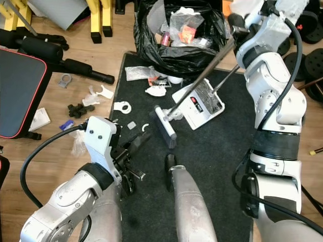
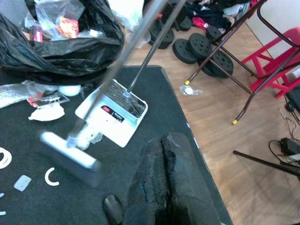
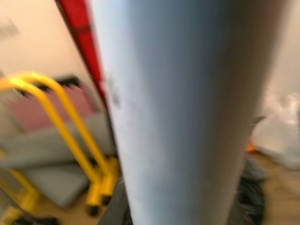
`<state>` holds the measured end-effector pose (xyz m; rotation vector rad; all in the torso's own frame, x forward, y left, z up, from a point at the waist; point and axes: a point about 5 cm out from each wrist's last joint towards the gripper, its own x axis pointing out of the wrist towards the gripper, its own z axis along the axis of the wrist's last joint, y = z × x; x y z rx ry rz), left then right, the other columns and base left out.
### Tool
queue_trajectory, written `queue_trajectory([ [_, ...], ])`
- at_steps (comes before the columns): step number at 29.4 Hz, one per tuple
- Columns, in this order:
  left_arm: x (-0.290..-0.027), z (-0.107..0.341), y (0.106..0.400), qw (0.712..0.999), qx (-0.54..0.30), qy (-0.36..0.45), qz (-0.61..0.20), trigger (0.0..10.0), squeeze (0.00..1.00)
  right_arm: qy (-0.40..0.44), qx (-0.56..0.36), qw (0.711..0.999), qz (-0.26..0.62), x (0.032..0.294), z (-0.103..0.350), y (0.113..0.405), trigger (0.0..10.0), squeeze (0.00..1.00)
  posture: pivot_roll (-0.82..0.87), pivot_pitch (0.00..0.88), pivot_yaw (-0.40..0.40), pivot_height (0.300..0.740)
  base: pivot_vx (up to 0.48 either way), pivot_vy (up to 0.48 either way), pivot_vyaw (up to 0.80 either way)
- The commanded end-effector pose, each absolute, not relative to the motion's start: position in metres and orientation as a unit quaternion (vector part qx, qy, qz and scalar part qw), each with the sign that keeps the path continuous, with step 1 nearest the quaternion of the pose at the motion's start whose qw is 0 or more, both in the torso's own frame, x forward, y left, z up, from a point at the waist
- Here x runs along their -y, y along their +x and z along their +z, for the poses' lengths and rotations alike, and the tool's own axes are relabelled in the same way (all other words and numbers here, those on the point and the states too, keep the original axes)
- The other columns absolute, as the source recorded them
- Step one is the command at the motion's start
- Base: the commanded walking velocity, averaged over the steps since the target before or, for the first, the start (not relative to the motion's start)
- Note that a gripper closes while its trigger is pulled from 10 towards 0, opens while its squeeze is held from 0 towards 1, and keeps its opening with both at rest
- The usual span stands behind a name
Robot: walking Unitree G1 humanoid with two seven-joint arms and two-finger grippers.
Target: Sweep floor
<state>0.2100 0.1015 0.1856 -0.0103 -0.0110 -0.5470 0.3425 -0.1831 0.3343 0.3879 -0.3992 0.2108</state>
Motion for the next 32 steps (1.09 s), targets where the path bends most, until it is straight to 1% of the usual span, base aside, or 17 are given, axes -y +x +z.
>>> queue_trajectory([
  [1,-0.098,0.175,0.206,0.955,-0.027,-0.007,-0.296,10.0,0.0,0.219,0.244,0.932,0.155,0.179,0.351,0.33,10.0,0.0,-0.16,0.38,-0.175,0.74,0.0,0.0,0.0],
  [4,-0.099,0.174,0.211,0.955,-0.026,0.013,-0.296,10.0,0.0,0.202,0.238,0.938,0.152,0.178,0.347,0.331,10.0,0.0,-0.17,0.357,-0.165,0.74,0.0,0.0,0.0],
  [6,-0.099,0.174,0.211,0.955,-0.026,0.013,-0.296,10.0,0.0,0.202,0.238,0.938,0.152,0.178,0.347,0.331,10.0,0.0,-0.17,0.357,-0.165,0.74,0.0,0.0,0.0],
  [8,-0.104,0.177,0.22,0.963,-0.013,0.041,-0.266,10.0,0.0,0.189,0.229,0.943,0.15,0.178,0.34,0.329,10.0,0.0,-0.16,0.337,-0.159,0.74,0.0,0.0,0.0],
  [11,-0.107,0.178,0.223,0.966,-0.008,0.05,-0.254,10.0,0.0,0.184,0.226,0.945,0.151,0.178,0.337,0.327,10.0,0.0,-0.16,0.337,-0.159,0.74,0.0,0.0,0.0],
  [12,-0.108,0.177,0.226,0.967,-0.007,0.063,-0.246,10.0,0.0,0.167,0.23,0.942,0.177,0.171,0.333,0.32,10.0,0.0,-0.16,0.305,-0.163,0.74,0.0,0.0,0.0],
  [13,-0.108,0.177,0.226,0.967,-0.007,0.063,-0.246,10.0,0.0,0.167,0.23,0.942,0.177,0.171,0.333,0.32,10.0,0.0,-0.16,0.305,-0.163,0.74,0.0,0.0,0.0],
  [14,-0.108,0.176,0.229,0.968,-0.008,0.071,-0.242,10.0,0.0,0.156,0.234,0.939,0.197,0.165,0.33,0.315,10.0,0.0,-0.16,0.305,-0.163,0.74,0.0,0.0,0.0],
  [17,-0.108,0.176,0.229,0.968,-0.008,0.071,-0.242,10.0,0.0,0.156,0.234,0.939,0.197,0.165,0.33,0.315,10.0,0.0,-0.16,0.305,-0.163,0.74,0.0,0.0,0.0],
  [18,-0.109,0.174,0.23,0.969,-0.01,0.078,-0.235,10.0,0.0,0.15,0.24,0.932,0.226,0.157,0.328,0.307,10.0,0.0,-0.15,0.288,-0.161,0.74,0.0,0.0,0.0],
  [19,-0.109,0.174,0.23,0.969,-0.01,0.078,-0.235,10.0,0.0,0.15,0.24,0.932,0.226,0.157,0.328,0.307,10.0,0.0,-0.15,0.288,-0.161,0.74,0.0,0.0,0.0],
  [21,-0.115,0.168,0.234,0.974,-0.025,0.093,-0.206,10.0,0.0,0.13,0.257,0.918,0.272,0.146,0.325,0.293,10.0,0.0,-0.14,0.267,-0.149,0.74,0.0,0.0,0.0],
  [22,-0.121,0.168,0.236,0.979,-0.027,0.081,-0.186,10.0,0.0,0.122,0.262,0.915,0.281,0.143,0.324,0.289,10.0,0.0,-0.14,0.265,-0.14,0.74,0.0,0.0,0.0],
  [24,-0.125,0.167,0.238,0.982,-0.028,0.069,-0.174,10.0,0.0,0.114,0.265,0.915,0.283,0.143,0.323,0.288,10.0,0.0,-0.14,0.264,-0.138,0.74,0.0,0.0,0.0],
  [27,-0.129,0.168,0.239,0.982,-0.021,0.067,-0.178,10.0,0.0,0.108,0.265,0.916,0.281,0.142,0.321,0.287,10.0,0.0,-0.14,0.259,-0.133,0.74,0.0,0.0,0.0],
  [28,-0.134,0.164,0.24,0.984,-0.035,0.034,-0.172,10.0,0.0,0.106,0.263,0.917,0.28,0.139,0.318,0.286,10.0,0.0,-0.14,0.251,-0.122,0.74,0.0,0.0,0.0],
  [32,-0.137,0.162,0.242,0.986,-0.038,0.009,-0.16,10.0,0.0,0.102,0.26,0.919,0.28,0.136,0.314,0.284,10.0,0.0,-0.14,0.242,-0.116,0.74,0.0,0.0,0.0],
])
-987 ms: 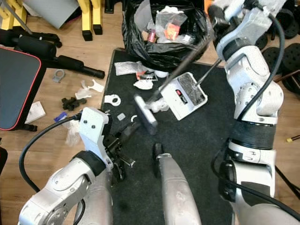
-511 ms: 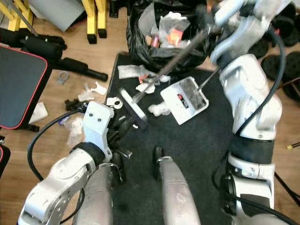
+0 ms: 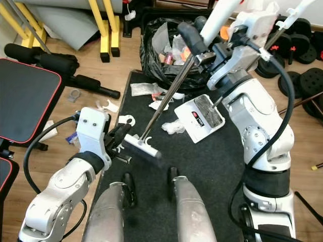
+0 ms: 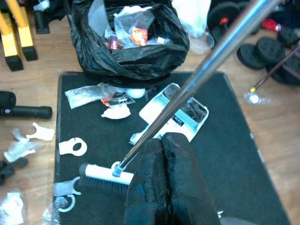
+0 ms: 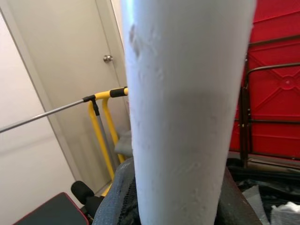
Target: Sweep floor
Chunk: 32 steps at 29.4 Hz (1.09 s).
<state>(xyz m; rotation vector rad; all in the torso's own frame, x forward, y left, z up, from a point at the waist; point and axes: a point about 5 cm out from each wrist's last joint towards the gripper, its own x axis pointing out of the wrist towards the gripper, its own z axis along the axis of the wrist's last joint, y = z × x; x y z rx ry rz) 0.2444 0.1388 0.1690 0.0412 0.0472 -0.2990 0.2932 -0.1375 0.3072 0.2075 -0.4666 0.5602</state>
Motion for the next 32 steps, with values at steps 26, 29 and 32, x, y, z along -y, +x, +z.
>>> queue_trajectory([
  [26,-0.128,0.153,0.258,0.986,-0.029,-0.024,-0.16,10.0,0.0,0.093,0.237,0.922,0.291,0.12,0.291,0.281,10.0,0.0,-0.14,0.153,-0.098,0.74,0.129,0.0,0.0],
  [29,-0.13,0.151,0.261,0.988,-0.03,-0.021,-0.15,10.0,0.0,0.091,0.236,0.923,0.289,0.119,0.289,0.282,10.0,0.0,-0.15,0.137,-0.098,0.74,0.0,0.0,0.0],
  [32,-0.13,0.148,0.262,0.989,-0.031,-0.024,-0.146,10.0,0.0,0.09,0.235,0.923,0.289,0.119,0.286,0.283,10.0,0.0,-0.15,0.125,-0.102,0.74,0.0,0.0,0.0],
])
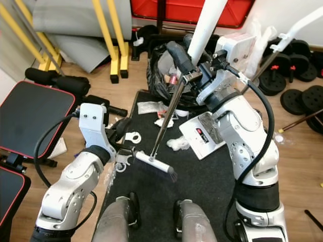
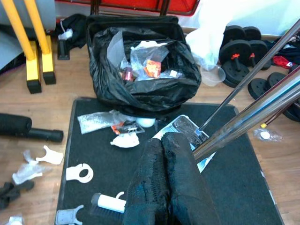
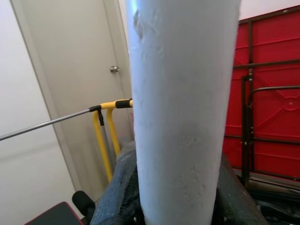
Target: Sweep floor
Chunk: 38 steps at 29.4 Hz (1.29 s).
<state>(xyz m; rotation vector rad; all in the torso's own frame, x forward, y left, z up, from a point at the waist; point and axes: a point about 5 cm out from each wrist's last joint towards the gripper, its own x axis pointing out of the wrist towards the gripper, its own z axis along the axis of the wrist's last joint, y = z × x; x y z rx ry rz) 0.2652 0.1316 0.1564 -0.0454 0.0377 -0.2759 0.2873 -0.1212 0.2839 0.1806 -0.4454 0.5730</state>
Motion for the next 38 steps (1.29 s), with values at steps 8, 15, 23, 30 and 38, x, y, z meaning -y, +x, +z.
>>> queue_trajectory([
  [8,-0.13,0.151,0.264,0.988,-0.008,-0.033,-0.149,10.0,0.0,0.087,0.233,0.923,0.294,0.114,0.281,0.283,10.0,0.0,-0.13,0.08,-0.109,0.74,0.42,0.0,0.0],
  [15,-0.13,0.151,0.269,0.99,-0.006,-0.032,-0.14,10.0,0.0,0.083,0.236,0.924,0.29,0.115,0.281,0.286,10.0,0.0,-0.13,0.075,-0.11,0.74,0.0,0.0,0.0],
  [23,-0.132,0.143,0.267,0.991,-0.016,-0.018,-0.129,10.0,0.0,0.085,0.236,0.925,0.286,0.115,0.278,0.288,10.0,0.0,-0.12,0.08,-0.109,0.74,0.117,0.0,0.0],
  [30,-0.13,0.142,0.266,0.99,-0.019,-0.02,-0.14,10.0,0.0,0.087,0.237,0.926,0.282,0.116,0.277,0.288,10.0,0.0,-0.11,0.084,-0.109,0.74,0.0,0.0,0.0],
  [38,-0.128,0.14,0.262,0.988,-0.019,-0.018,-0.152,10.0,0.0,0.089,0.237,0.926,0.28,0.115,0.275,0.29,10.0,0.0,-0.11,0.085,-0.109,0.74,0.0,-0.081,0.0],
])
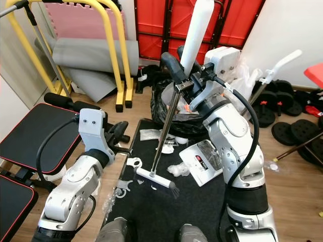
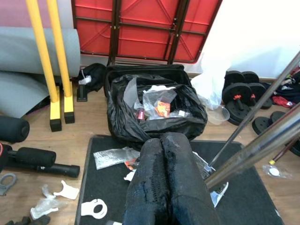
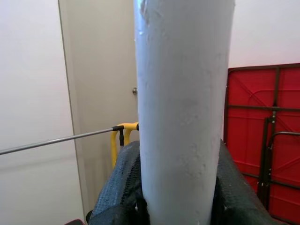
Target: Sweep floor
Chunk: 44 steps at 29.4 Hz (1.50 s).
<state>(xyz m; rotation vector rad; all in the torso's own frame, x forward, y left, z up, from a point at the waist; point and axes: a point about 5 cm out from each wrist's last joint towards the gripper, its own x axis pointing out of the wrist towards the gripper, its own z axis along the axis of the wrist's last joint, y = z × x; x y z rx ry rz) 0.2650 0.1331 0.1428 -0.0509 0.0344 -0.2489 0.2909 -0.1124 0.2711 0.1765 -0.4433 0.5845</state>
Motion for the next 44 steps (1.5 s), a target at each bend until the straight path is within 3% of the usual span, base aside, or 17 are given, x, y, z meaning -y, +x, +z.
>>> queue_trajectory([
  [1,-0.127,0.14,0.262,0.988,-0.019,-0.018,-0.154,10.0,0.0,0.088,0.236,0.927,0.278,0.115,0.274,0.29,10.0,0.0,-0.11,0.085,-0.109,0.74,0.0,-0.334,0.0],
  [13,-0.125,0.14,0.261,0.986,-0.021,-0.014,-0.163,10.0,0.0,0.08,0.186,0.954,0.223,0.113,0.256,0.299,10.0,0.0,-0.11,0.094,-0.105,0.74,0.0,-0.366,0.0],
  [23,-0.124,0.14,0.26,0.985,-0.025,-0.011,-0.172,10.0,0.0,0.066,0.128,0.98,0.134,0.13,0.224,0.308,10.0,0.0,-0.11,0.102,-0.094,0.74,0.0,-0.376,0.57],
  [39,-0.122,0.139,0.261,0.984,-0.03,-0.011,-0.176,10.0,0.0,0.061,0.116,0.985,0.113,0.131,0.219,0.31,10.0,0.0,-0.12,0.104,-0.098,0.74,0.0,-0.367,0.0],
  [44,-0.123,0.136,0.263,0.986,-0.041,-0.019,-0.162,10.0,0.0,0.061,0.114,0.986,0.109,0.131,0.219,0.31,10.0,0.0,-0.13,0.106,-0.103,0.74,0.0,0.0,0.0],
])
